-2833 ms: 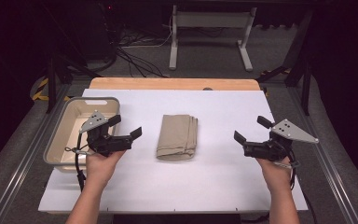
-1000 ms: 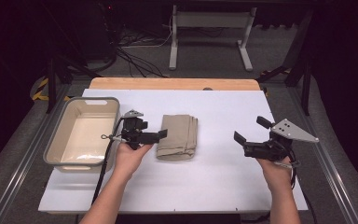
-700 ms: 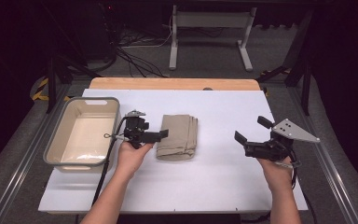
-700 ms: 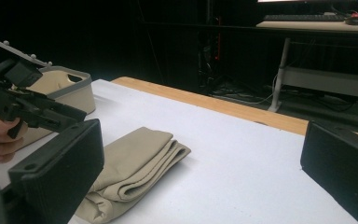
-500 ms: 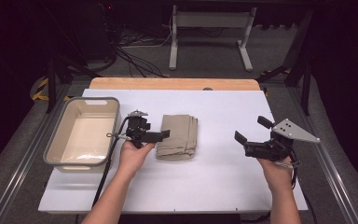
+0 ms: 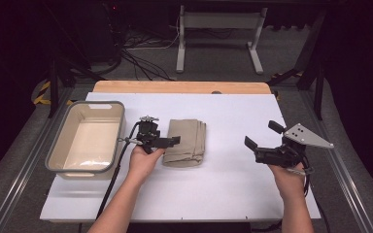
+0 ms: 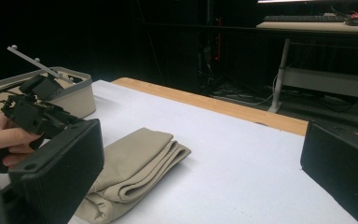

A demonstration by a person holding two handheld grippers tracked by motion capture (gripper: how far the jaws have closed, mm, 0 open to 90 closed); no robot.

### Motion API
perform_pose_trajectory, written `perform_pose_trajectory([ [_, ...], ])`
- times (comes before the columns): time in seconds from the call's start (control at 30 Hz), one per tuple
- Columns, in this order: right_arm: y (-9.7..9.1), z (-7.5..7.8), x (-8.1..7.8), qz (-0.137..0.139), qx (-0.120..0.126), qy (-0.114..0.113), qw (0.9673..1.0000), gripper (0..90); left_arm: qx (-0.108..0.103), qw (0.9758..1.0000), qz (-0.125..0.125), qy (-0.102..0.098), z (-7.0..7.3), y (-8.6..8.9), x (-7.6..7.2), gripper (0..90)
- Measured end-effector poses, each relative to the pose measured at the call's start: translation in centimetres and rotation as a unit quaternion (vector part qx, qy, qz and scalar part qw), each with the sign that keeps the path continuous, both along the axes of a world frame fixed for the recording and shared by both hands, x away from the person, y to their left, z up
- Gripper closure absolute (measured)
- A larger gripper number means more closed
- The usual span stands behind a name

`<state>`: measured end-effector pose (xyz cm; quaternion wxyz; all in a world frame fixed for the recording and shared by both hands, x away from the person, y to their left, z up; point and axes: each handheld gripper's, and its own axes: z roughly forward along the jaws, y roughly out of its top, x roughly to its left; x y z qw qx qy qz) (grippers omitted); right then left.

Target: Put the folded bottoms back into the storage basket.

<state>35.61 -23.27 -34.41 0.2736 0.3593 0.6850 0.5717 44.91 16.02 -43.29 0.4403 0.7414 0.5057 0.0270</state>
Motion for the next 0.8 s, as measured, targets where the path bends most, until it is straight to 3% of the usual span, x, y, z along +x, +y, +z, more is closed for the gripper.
perform_pose_trajectory([
  [0.6, -0.3, 0.2, -0.1, -0.002, 0.003, 0.000, 1.0000, 0.2, 0.021, 0.9991, -0.001, 0.037, -1.8, -1.5, 0.8, 2.0],
  [0.8, -0.5, 0.3, -0.1, -0.003, 0.006, -0.002, 1.0000, 0.2, 0.026, 0.9992, -0.002, 0.030, -1.9, -1.9, 0.9, 0.7],
])
